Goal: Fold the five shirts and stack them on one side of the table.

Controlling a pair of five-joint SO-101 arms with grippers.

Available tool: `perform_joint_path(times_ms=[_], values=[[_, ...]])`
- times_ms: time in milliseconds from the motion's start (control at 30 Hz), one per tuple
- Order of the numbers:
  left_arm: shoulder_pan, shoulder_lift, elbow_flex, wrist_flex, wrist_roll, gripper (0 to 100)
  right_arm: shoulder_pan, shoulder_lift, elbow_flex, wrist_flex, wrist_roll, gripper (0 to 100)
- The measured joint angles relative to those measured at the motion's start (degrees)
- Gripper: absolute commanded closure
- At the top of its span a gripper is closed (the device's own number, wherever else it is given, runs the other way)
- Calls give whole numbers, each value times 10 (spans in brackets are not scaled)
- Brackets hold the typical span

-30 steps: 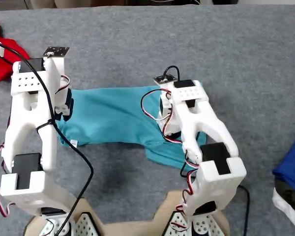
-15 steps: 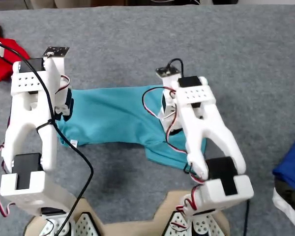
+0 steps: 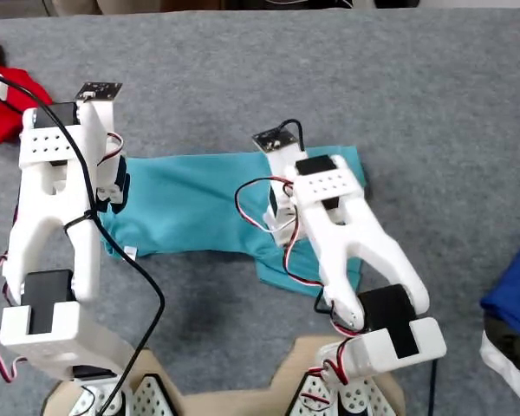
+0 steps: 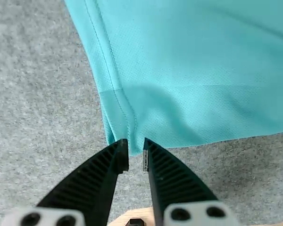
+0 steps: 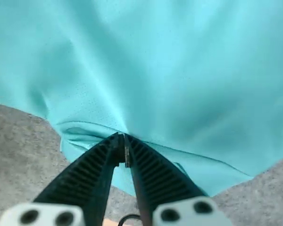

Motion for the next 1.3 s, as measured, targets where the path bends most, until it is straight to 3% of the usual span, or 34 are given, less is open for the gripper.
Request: perform_joint_path(times_ms=[533,900,1300], values=[[0,0,0,0,0,932,-1,0,11,57,0,993],[0,0,0,0,0,933,-80,0,42,60,1,993],[0,0,0,0,0,932,-86,0,67,83,0,993]])
